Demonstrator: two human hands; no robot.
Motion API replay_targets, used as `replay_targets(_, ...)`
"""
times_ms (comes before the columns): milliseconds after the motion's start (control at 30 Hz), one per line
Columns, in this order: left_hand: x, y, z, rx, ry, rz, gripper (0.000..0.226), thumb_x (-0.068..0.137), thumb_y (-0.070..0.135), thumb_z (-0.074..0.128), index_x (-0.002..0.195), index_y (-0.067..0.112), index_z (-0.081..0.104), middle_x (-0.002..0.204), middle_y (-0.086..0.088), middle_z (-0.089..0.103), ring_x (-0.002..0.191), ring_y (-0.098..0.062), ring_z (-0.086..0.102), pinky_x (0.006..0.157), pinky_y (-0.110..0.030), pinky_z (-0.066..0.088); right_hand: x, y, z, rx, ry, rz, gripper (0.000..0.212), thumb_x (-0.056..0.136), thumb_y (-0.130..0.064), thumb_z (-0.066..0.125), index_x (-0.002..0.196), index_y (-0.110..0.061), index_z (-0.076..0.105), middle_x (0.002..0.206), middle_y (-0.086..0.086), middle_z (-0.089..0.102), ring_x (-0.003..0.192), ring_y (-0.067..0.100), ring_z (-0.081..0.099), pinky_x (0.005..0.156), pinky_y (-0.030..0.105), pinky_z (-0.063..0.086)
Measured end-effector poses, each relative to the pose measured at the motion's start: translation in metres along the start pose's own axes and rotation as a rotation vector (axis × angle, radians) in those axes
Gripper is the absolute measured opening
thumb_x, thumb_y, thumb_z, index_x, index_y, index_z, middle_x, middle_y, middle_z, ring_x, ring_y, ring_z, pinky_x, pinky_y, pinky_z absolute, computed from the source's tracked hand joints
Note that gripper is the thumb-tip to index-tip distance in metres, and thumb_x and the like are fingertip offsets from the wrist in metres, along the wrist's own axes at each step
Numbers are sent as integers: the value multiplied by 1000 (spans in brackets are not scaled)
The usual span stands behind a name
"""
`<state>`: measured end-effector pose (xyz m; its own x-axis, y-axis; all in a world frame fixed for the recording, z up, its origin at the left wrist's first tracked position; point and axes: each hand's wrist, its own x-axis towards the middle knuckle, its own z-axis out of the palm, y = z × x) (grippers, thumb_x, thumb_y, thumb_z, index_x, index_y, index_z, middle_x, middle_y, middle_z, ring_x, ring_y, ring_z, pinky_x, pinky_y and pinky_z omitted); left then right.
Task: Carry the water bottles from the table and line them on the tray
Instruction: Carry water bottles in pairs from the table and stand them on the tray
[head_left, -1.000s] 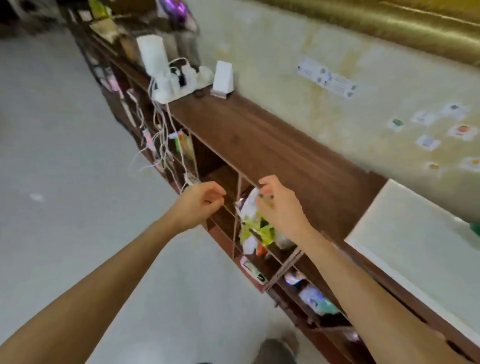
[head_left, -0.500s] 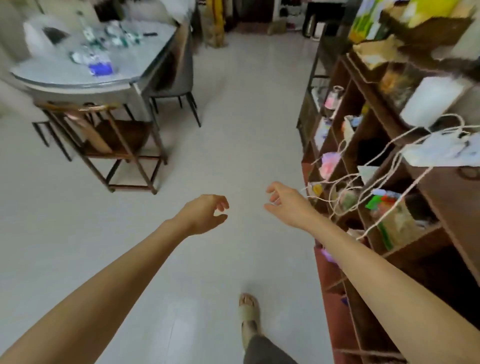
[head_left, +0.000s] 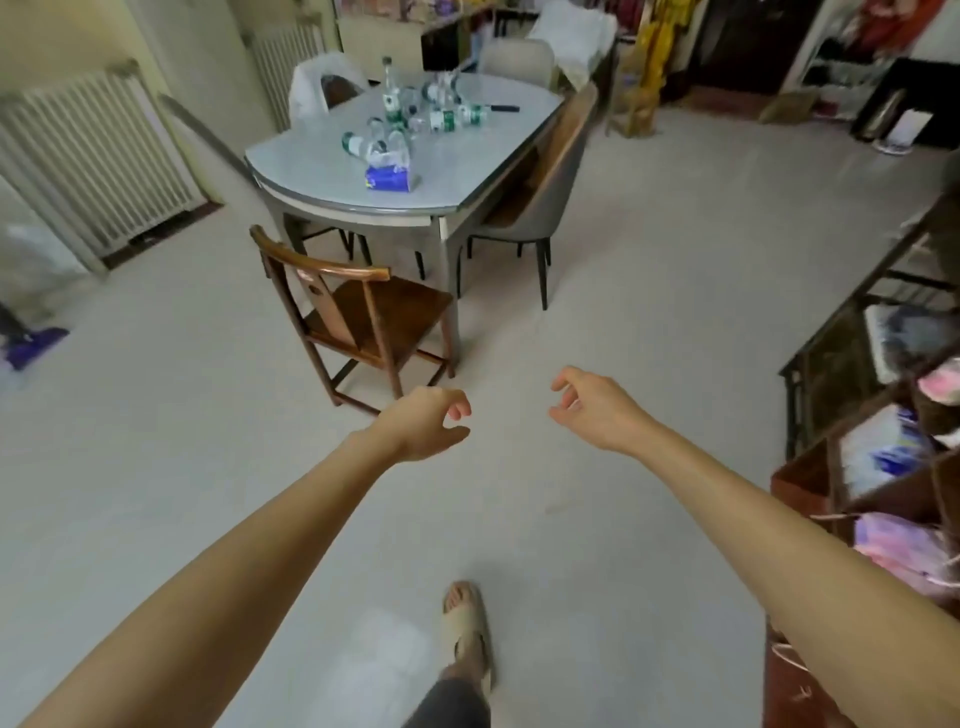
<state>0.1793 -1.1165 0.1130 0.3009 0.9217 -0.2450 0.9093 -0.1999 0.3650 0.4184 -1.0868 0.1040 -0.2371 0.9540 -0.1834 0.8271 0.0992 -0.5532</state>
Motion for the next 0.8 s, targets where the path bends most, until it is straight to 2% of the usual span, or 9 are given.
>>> replay_targets(167,123,-40,-54,36,-41,32,31,94,27,58,123,16,59,122,-3,63,111,-21,61,97,-37,50,122,-1,-38,-6,19,64,30,89,-25,62,115,-12,55,94,1,60,91,24,61,81,35,51)
replay_targets(333,239,-67,-120,32,-51,87,31,93,26,58,122,17,60,119,-1,65,108,-18,62,94,-39,52,234,1,-80,-2,84,128,28,89,-25,59,114,-14,55,96,1,60,92,23,60,82,33,51)
replay_targets(500,345,-95,-156,55,-73,104,29,93,28,57,120,18,59,119,-1,65,106,-20,63,92,-39,53,355,2,-102,16,60,118,27,89,-24,60,114,-14,56,95,1,59,90,24,61,81,34,52)
replay_targets(633,439,-136,-191,60,-55,69,28,93,29,58,119,19,60,120,-2,65,108,-19,62,94,-41,52,473,2,-121,-10,38,51,26,90,-24,59,114,-14,56,97,2,61,92,25,61,84,36,52)
replay_targets(800,534,-196,-251,-96,19,-95,28,93,25,59,119,19,62,121,-1,65,108,-15,61,95,-33,51,620,-12,-149,-67,-54,-54,28,92,-26,59,116,-13,54,98,2,61,94,23,61,86,38,52)
